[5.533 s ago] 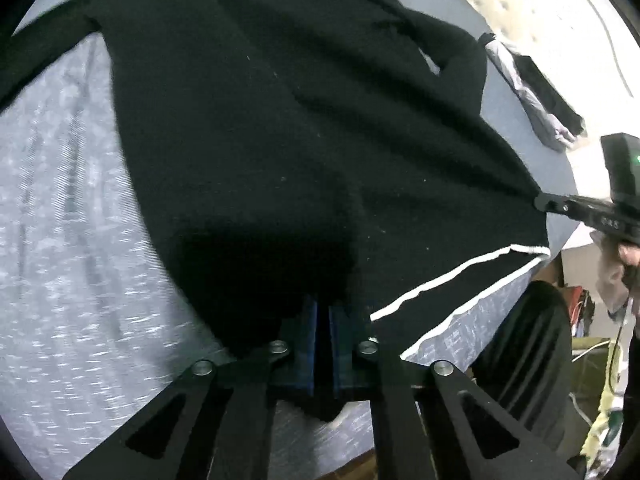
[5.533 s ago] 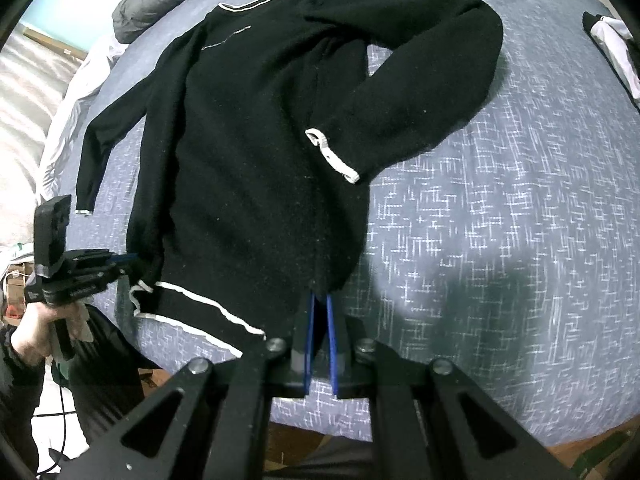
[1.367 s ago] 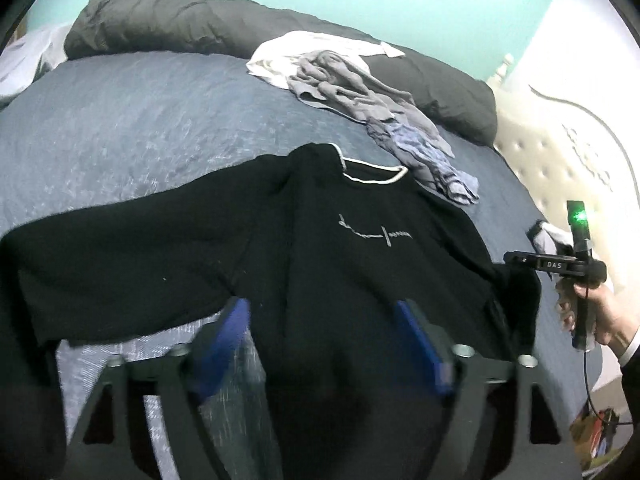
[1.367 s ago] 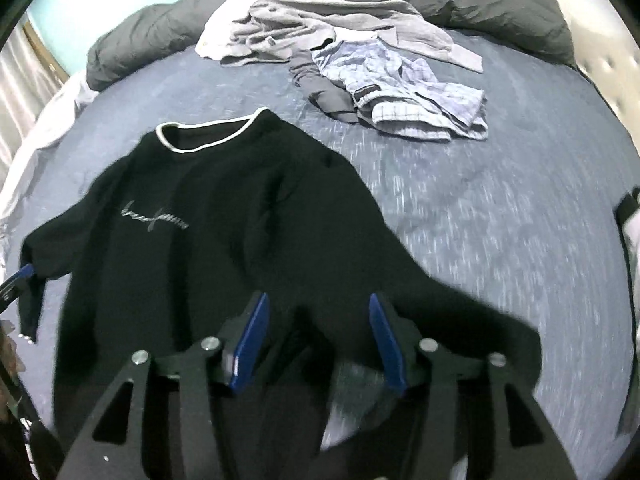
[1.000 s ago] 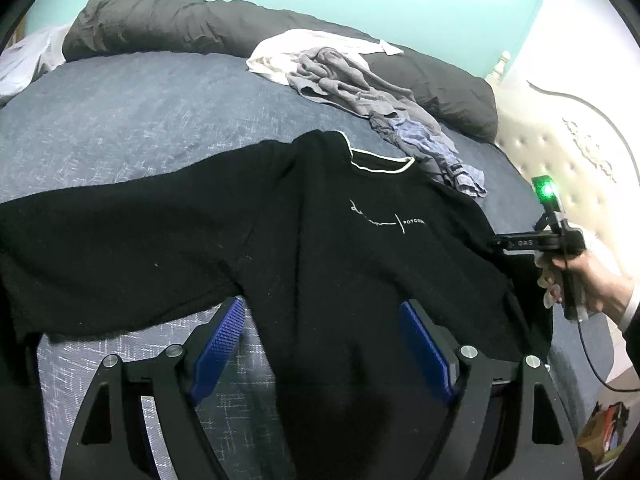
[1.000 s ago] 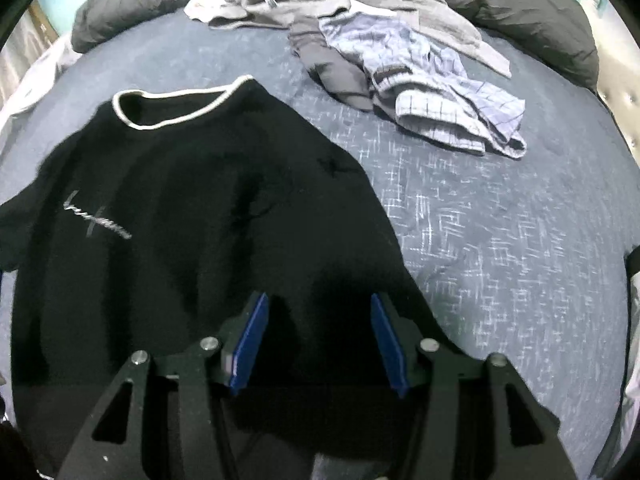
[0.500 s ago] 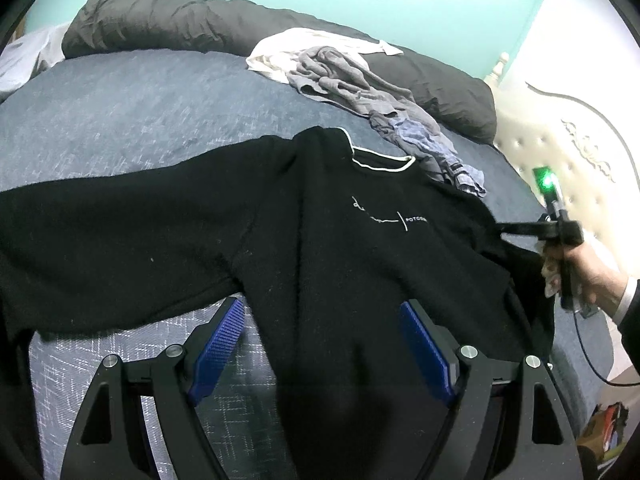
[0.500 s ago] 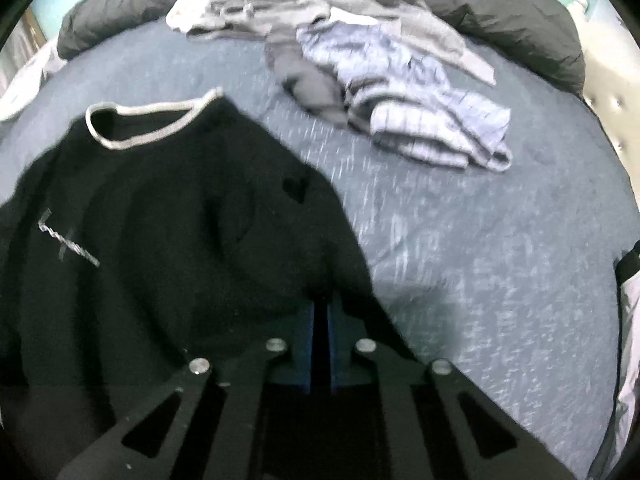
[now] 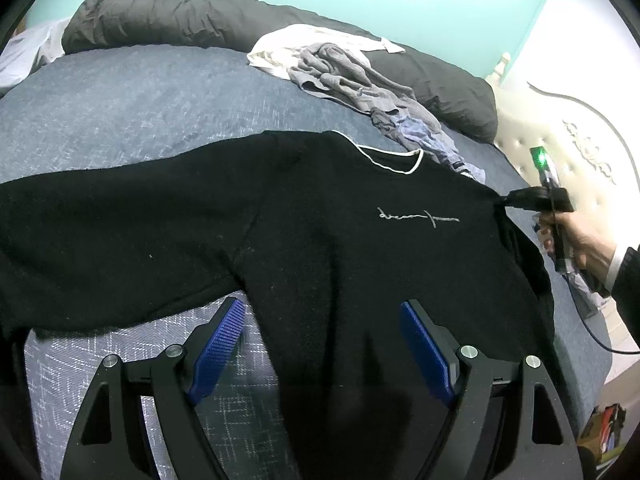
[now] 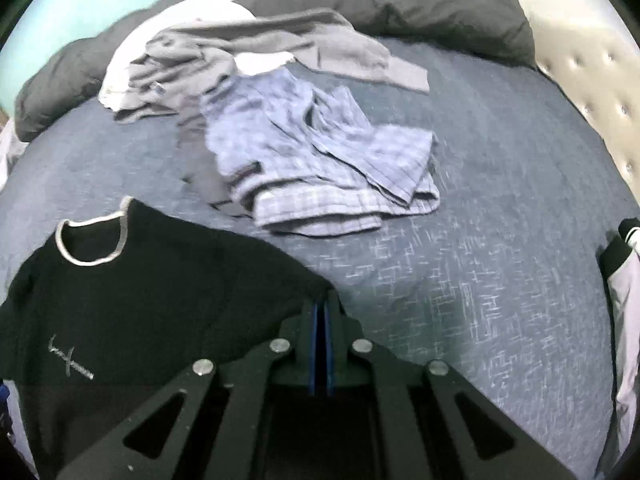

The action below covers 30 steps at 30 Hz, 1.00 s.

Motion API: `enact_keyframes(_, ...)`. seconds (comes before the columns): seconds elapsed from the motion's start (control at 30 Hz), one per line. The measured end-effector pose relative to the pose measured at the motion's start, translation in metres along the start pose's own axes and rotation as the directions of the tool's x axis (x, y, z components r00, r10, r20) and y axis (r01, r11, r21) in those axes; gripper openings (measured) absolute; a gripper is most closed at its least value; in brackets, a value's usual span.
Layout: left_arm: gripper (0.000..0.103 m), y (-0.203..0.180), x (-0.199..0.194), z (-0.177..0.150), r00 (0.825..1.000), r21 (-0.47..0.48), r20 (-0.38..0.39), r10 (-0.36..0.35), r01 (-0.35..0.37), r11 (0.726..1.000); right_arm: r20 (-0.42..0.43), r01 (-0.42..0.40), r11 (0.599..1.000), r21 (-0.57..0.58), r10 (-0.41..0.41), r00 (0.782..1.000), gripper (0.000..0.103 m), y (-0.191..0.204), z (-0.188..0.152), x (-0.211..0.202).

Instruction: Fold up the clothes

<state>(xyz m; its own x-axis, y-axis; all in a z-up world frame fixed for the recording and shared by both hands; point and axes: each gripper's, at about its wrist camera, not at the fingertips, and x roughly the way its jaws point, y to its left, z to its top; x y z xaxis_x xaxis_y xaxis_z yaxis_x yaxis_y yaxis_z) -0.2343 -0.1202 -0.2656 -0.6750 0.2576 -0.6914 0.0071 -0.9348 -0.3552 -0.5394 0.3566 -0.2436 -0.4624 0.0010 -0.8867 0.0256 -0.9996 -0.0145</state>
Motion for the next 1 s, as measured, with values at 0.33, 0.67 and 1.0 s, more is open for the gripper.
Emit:
enact_keyframes(0.33,0.083,0.004,0.0,0.0,1.0,-0.014,-0.001,0.003,-0.003,1.0,0.021,-0.041,0.997,0.069,0.04,0.999,0.007,-0.016,0.0,0.009)
enact_keyframes(0.67,0.083,-0.001,-0.004,0.0,1.0,-0.008,0.002,-0.003,0.003,1.0,0.083,-0.195,0.972,0.133,0.185,0.979,0.047,-0.025,-0.034,-0.032)
enact_keyframes(1.0,0.083,-0.001,-0.005,0.003,1.0,-0.014,0.006,-0.012,0.012,1.0,0.061,-0.206,0.962,0.181,0.198,0.978,0.047,-0.041,-0.104,-0.066)
